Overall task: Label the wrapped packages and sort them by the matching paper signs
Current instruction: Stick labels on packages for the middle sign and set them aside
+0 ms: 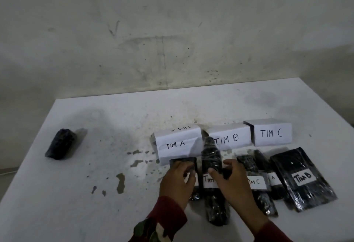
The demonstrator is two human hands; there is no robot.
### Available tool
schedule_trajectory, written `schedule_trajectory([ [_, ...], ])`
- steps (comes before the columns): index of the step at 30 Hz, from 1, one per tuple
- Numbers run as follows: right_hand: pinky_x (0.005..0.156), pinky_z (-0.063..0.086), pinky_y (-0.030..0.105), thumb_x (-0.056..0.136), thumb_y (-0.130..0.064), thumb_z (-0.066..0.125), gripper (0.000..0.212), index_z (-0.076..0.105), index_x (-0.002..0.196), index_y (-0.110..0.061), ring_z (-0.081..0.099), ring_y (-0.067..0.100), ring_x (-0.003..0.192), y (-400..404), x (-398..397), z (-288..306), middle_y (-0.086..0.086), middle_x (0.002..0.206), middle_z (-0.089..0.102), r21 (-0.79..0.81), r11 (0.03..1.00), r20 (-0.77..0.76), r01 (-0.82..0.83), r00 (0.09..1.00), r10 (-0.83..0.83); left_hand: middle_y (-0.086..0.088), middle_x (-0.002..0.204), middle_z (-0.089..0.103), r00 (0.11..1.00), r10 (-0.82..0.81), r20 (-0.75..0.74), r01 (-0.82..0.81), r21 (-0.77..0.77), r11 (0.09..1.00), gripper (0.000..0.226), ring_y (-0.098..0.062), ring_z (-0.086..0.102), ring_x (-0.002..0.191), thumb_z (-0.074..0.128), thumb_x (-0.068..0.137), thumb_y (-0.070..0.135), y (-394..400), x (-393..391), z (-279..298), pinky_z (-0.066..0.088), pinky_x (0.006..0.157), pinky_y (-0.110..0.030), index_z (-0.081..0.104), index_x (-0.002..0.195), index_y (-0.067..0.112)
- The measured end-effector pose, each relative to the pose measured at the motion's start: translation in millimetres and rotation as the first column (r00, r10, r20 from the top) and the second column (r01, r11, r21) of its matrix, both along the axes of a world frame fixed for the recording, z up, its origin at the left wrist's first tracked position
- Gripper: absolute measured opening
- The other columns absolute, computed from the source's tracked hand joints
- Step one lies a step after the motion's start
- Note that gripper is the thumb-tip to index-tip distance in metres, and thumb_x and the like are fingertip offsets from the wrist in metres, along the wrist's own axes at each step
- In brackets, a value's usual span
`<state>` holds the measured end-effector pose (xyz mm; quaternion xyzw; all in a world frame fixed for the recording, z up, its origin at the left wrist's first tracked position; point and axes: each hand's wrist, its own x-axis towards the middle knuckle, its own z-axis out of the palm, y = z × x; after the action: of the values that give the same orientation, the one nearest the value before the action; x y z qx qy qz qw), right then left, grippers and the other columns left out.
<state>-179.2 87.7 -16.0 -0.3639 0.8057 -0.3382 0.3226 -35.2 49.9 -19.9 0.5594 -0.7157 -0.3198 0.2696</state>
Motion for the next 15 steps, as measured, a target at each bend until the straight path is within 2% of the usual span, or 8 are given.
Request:
schedule_trajectory([
  [4, 0.094, 0.041, 0.037, 0.075, -0.038, 0.070, 0.044, 0.051, 0.111, -0.020, 0.044, 0.022, 0.113, -7, 15, 7, 0.004, 0.118, 0.043, -0.021, 1.000, -0.166, 0.008, 0.986, -0.012, 0.010, 0.104, 0.062, 1.000, 0.008, -0.028, -0.008, -0.005, 1.000, 0.024, -0.003, 0.057, 0.087, 0.057, 0.087, 0.023, -3, 14, 2, 0.046, 0.083, -0.018, 0.064, 0.109, 0.023],
  [6, 0.097, 0.039, 0.037, 0.076, -0.037, 0.069, 0.042, 0.053, 0.110, -0.019, 0.042, 0.023, 0.114, -13, 27, 12, 0.005, 0.118, 0.045, -0.046, 0.999, -0.274, -0.022, 0.962, 0.008, 0.013, 0.100, 0.062, 0.999, 0.032, -0.040, -0.033, -0.012, 0.999, 0.022, 0.000, 0.055, 0.084, 0.058, 0.086, 0.024, -7, 24, 2, 0.044, 0.079, -0.014, 0.065, 0.107, 0.025],
  [8, 0.096, 0.037, 0.036, 0.077, -0.036, 0.068, 0.038, 0.054, 0.107, -0.020, 0.042, 0.023, 0.112, -19, 42, 16, 0.004, 0.116, 0.046, -0.063, 0.995, -0.358, -0.077, 0.932, 0.049, 0.014, 0.097, 0.062, 0.997, 0.066, -0.047, -0.067, -0.006, 0.998, 0.017, -0.002, 0.057, 0.082, 0.058, 0.086, 0.026, -12, 33, 3, 0.045, 0.075, -0.017, 0.065, 0.101, 0.027],
  [11, 0.099, 0.035, 0.035, 0.078, -0.035, 0.067, 0.035, 0.052, 0.107, -0.024, 0.040, 0.020, 0.114, -28, 62, 19, 0.000, 0.116, 0.044, -0.084, 0.984, -0.359, -0.159, 0.926, 0.119, 0.014, 0.096, 0.061, 0.989, 0.131, -0.070, -0.129, 0.031, 0.991, 0.014, -0.007, 0.060, 0.082, 0.057, 0.087, 0.028, -23, 47, 4, 0.050, 0.075, -0.025, 0.064, 0.099, 0.028],
  [15, 0.095, 0.039, 0.031, 0.079, -0.036, 0.064, 0.030, 0.051, 0.104, -0.026, 0.042, 0.013, 0.107, -51, 95, 19, -0.008, 0.105, 0.044, -0.102, 0.947, -0.293, -0.306, 0.919, 0.265, 0.015, 0.092, 0.060, 0.957, 0.265, -0.119, -0.255, 0.089, 0.963, 0.015, -0.005, 0.060, 0.077, 0.059, 0.086, 0.025, -44, 75, 1, 0.049, 0.070, -0.021, 0.064, 0.100, 0.027],
])
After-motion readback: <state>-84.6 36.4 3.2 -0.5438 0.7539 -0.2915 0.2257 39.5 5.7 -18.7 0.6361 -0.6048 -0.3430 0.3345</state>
